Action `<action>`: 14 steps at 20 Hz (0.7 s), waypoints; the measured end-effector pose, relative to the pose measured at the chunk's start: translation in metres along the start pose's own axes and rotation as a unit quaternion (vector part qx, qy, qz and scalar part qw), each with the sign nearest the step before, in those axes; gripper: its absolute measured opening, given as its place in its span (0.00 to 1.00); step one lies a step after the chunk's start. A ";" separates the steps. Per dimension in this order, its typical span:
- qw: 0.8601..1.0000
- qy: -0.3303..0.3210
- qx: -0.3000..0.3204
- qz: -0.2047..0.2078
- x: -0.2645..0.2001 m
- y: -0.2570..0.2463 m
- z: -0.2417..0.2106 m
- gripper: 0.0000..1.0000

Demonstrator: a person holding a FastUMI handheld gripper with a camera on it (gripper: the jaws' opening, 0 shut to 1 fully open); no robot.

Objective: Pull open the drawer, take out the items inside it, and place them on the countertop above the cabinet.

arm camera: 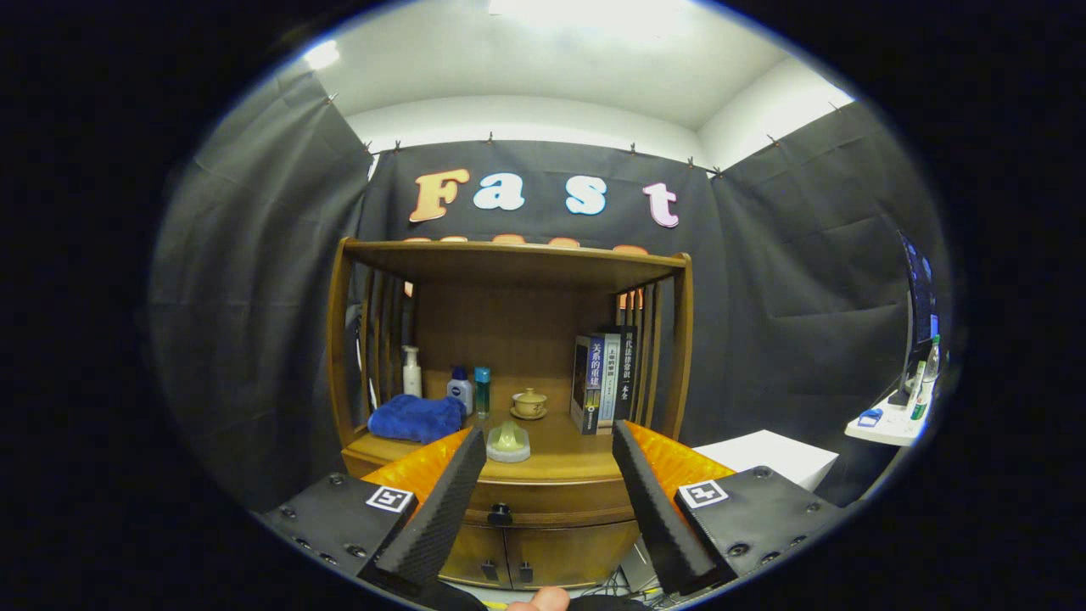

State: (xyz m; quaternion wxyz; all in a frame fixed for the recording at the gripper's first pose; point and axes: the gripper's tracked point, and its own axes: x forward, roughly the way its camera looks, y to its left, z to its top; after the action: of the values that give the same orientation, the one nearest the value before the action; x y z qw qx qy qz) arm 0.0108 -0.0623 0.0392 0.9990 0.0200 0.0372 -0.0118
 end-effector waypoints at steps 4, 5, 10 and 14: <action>1.000 0.000 -0.021 0.019 0.002 0.020 -0.003 0.98; 0.999 0.000 -0.025 0.022 0.003 0.023 -0.006 0.98; 0.999 0.006 -0.028 0.033 0.011 0.033 -0.016 0.98; 0.999 0.007 -0.023 0.029 0.012 0.032 -0.018 0.98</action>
State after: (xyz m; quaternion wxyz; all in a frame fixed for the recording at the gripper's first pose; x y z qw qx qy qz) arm 0.0219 -0.0300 0.0214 0.9989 -0.0022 0.0436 0.0180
